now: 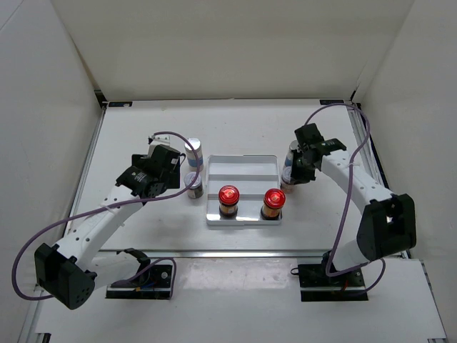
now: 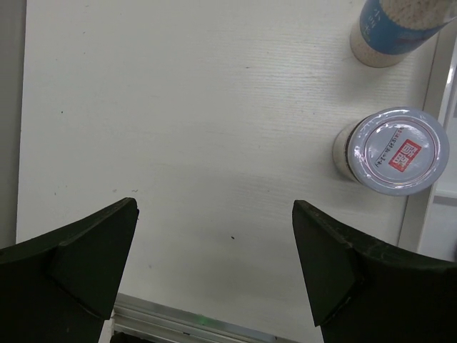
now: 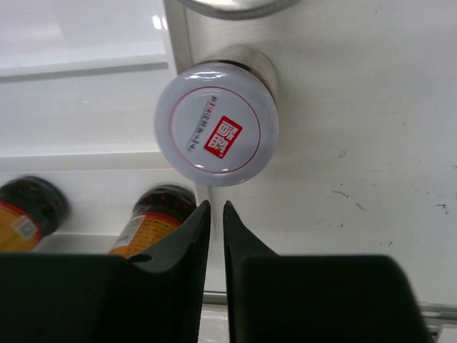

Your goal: Organize the condiment bottles

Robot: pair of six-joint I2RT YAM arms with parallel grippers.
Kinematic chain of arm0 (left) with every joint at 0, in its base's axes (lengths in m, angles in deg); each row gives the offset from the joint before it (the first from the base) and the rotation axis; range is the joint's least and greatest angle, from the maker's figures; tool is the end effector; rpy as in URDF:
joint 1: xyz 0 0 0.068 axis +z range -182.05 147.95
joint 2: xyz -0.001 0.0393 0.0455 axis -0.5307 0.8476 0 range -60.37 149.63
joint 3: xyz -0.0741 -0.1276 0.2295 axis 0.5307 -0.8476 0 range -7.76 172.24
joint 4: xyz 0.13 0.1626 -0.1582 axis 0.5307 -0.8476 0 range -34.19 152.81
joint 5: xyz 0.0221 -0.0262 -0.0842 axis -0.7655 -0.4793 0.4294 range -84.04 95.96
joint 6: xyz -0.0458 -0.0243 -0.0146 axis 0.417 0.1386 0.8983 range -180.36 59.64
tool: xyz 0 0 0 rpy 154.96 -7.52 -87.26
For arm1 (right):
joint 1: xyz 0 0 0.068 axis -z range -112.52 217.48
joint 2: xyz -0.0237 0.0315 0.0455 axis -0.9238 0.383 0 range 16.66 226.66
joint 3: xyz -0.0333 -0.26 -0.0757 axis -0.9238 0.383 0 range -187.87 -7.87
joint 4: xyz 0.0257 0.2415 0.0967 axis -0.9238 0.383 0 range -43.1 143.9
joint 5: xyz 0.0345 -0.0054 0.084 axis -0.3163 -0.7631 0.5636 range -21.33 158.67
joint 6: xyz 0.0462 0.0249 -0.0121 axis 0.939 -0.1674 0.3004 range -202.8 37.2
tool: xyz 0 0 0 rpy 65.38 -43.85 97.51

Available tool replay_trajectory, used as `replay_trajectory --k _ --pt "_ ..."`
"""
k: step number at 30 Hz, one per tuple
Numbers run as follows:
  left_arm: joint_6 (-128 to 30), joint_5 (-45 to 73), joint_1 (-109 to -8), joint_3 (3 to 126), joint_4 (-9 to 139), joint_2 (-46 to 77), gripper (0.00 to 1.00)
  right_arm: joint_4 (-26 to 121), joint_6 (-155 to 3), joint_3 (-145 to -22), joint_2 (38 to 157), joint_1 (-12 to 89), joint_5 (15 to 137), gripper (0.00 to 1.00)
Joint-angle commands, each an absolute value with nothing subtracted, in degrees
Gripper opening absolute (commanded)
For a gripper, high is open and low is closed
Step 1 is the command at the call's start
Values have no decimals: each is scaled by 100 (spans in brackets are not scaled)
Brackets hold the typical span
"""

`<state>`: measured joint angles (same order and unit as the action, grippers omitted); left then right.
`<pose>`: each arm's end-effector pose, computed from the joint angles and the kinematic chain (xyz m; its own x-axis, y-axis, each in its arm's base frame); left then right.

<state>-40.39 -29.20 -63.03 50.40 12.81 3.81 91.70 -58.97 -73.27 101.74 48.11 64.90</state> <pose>0.1928 -0.0919 0.2998 -0.7178 0.1052 -0.6883 -0.1067 0.9602 0.2580 0.2796 0.0958 0.2517 -0.9017 0.1104 -0.4181 0.0657 0.9906 0.1198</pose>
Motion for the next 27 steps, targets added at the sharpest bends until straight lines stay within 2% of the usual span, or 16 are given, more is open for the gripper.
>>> replay_trajectory --k 1,5,8,9,11,17,23,27 --pt "-4111 -2964 -6264 5175 1456 203 100 9400 -5899 -7896 9578 4744 6226 15" --pt "-4111 -2964 -6264 5175 1456 203 100 9620 -5951 -8406 9471 4569 6094 15" --pt "-4111 -2964 -6264 5175 1456 256 100 9691 -6091 -8538 9672 4569 6094 61" --pt "-4111 -2964 -6264 5175 1456 256 100 9691 -6092 -8539 9734 4569 6094 71" --pt "-4111 -2964 -6264 5175 1456 256 100 9639 -6145 -8487 9953 4569 6094 82" --pt "-4111 -3025 -6264 5175 1456 203 100 9410 -6197 -8372 10595 4569 6252 93" --pt "-4111 -3078 -6264 5175 1456 256 100 9287 -6197 -8214 11043 4569 6252 92" --pt "-4111 -3078 -6264 5175 1456 256 100 9155 -6197 -8152 11210 4569 6199 85"
